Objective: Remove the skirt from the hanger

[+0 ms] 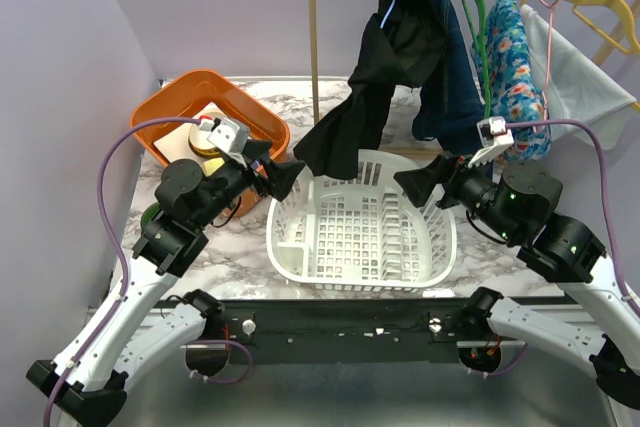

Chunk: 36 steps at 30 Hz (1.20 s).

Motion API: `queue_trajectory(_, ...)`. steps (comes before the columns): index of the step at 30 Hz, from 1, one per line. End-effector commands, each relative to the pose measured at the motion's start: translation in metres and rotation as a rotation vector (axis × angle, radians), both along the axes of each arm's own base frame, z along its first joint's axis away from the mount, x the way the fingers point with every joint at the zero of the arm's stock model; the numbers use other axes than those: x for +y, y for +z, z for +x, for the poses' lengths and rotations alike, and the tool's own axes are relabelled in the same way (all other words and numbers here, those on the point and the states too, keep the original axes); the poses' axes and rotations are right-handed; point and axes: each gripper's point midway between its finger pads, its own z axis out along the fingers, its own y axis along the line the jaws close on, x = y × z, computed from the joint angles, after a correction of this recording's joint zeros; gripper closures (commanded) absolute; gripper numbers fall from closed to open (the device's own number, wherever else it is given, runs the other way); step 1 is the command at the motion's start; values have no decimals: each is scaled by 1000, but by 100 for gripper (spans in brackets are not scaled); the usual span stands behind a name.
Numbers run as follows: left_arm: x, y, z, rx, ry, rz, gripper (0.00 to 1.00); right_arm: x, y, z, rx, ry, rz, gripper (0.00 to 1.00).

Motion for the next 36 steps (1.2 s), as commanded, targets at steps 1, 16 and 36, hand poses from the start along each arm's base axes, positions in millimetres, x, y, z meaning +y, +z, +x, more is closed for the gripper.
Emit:
queue_trajectory(1, -3, 4, -2, -2, -11, -31, 1, -7, 6, -2, 11, -32, 12, 0)
queue_trajectory(16, 5, -1, 8, 2, 56, -21, 1, 10, 54, 18, 84, -79, 29, 14)
queue_trajectory(36, 2, -12, 15, 54, 60, -24, 1, 23, 181, 160, -197, -580, 25, 30)
